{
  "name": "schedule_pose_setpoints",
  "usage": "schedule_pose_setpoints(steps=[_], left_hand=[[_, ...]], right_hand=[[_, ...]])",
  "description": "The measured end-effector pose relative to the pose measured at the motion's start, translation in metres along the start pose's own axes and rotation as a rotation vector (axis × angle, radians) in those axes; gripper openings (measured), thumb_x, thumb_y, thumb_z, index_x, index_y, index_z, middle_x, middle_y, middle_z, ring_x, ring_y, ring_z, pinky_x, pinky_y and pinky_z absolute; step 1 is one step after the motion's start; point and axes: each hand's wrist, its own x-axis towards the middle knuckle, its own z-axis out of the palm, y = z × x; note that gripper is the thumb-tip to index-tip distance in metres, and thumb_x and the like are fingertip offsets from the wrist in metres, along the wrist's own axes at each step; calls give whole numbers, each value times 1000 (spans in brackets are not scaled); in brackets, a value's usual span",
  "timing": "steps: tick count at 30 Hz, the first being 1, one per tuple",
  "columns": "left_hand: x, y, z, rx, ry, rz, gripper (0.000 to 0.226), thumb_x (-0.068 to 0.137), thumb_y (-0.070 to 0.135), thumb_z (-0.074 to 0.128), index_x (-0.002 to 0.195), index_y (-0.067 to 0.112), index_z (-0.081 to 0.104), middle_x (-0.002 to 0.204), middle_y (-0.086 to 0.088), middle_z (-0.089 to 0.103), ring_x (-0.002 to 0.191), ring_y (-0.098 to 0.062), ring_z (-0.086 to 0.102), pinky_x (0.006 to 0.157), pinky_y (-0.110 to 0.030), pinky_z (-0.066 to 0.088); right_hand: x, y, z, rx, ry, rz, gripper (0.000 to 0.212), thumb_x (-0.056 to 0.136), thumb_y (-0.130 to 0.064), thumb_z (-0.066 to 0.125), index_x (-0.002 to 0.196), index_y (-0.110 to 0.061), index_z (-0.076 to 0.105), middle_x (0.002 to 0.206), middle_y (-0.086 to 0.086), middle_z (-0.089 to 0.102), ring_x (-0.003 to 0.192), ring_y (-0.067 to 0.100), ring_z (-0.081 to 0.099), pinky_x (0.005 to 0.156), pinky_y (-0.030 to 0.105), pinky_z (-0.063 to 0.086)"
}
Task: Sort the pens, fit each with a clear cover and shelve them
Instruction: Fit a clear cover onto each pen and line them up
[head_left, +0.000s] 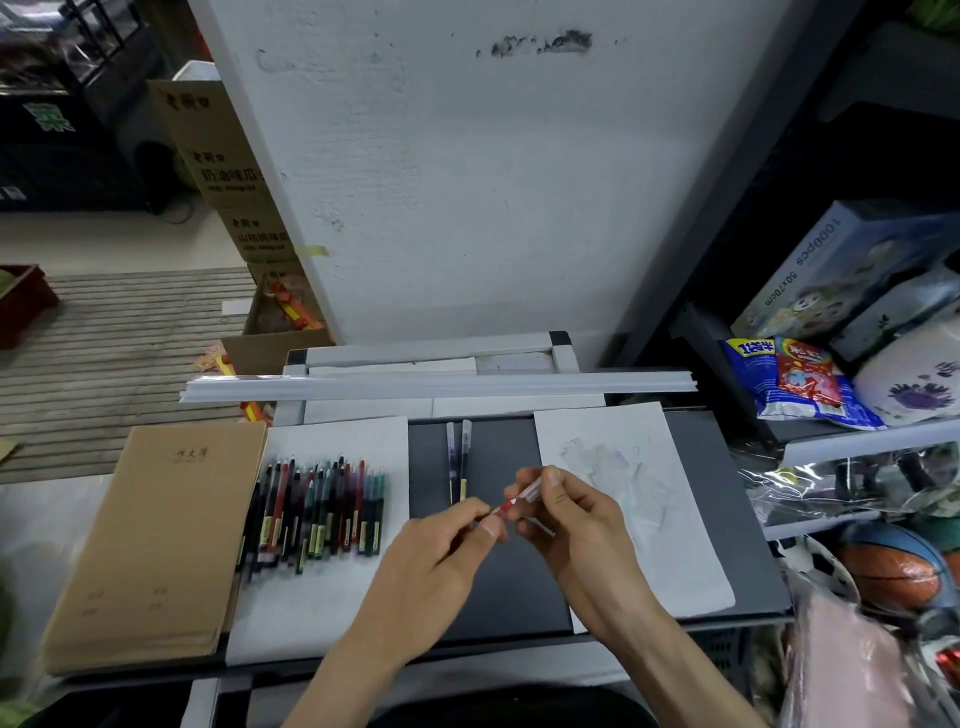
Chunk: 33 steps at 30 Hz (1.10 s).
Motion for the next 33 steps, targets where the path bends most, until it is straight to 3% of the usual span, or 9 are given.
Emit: schedule_pose_setpoints(steps=[5, 8, 13, 16, 19, 21, 24, 28, 33], left_hand=[[1, -3, 3, 7, -3, -2, 25, 107, 42, 51, 94, 34, 71, 61, 0, 47, 56, -10, 41, 59, -32, 34], [4, -2, 5, -54, -13, 5, 29, 108, 37, 52, 88, 31, 73, 67, -5, 54, 61, -8, 46, 63, -31, 38], [7, 0, 8, -231, -48, -32, 38, 107, 31, 55, 69, 26, 63, 53, 11, 39, 48, -6, 34, 51, -15, 28], [9, 1, 9, -429, -74, -106, 37, 107, 33, 56, 79, 11, 65, 57, 1, 30, 47, -12, 23, 44, -20, 22], [13, -3, 9, -464, -132, -161, 38, 107, 32, 53, 93, -2, 61, 60, 1, 29, 48, -13, 21, 42, -22, 21], [20, -17, 11, -196, -96, -110, 38, 109, 38, 49, 93, 5, 61, 60, 10, 38, 50, -12, 32, 48, -24, 30], [37, -47, 15, 214, 54, -88, 33, 109, 36, 47, 86, 19, 63, 75, 6, 57, 66, -15, 52, 63, -32, 39], [61, -74, 8, 147, 256, -301, 28, 107, 18, 49, 90, 9, 70, 79, -7, 67, 65, -17, 55, 56, -25, 37], [89, -98, -3, 259, 337, -391, 27, 101, 18, 57, 77, 9, 67, 69, -4, 67, 65, -19, 61, 57, -29, 40]], right_hand=[[0, 1, 3, -79, -42, -58, 34, 96, -29, 58, 91, 1, 73, 99, 20, 73, 82, 26, 65, 74, 32, 53], [-1, 7, 7, -139, -105, -103, 31, 98, -25, 58, 86, 0, 74, 93, 31, 64, 73, 26, 55, 72, 37, 49], [3, 15, 8, -93, -144, -96, 33, 102, -27, 61, 89, 1, 71, 84, 26, 60, 69, 28, 46, 71, 40, 43], [8, 15, 9, -62, -174, -66, 37, 101, -29, 61, 88, 4, 69, 84, 20, 61, 69, 23, 44, 68, 30, 43], [15, 14, 4, -115, -190, -31, 34, 104, -26, 57, 92, 4, 70, 89, 22, 63, 74, 26, 46, 73, 33, 45], [21, 16, -2, -284, -140, -12, 29, 105, -26, 56, 97, -7, 77, 96, 20, 71, 80, 25, 58, 76, 33, 49], [33, 27, -25, -715, 14, -3, 18, 101, -35, 63, 103, -23, 76, 99, -7, 76, 87, 9, 68, 77, 23, 49], [45, 46, -75, -1413, 241, -94, 21, 97, -29, 62, 115, -21, 68, 109, -6, 68, 94, 15, 64, 83, 30, 51], [52, 54, -100, -1643, 229, -100, 26, 100, -24, 55, 123, -17, 63, 117, 0, 66, 103, 20, 65, 77, 29, 53]])
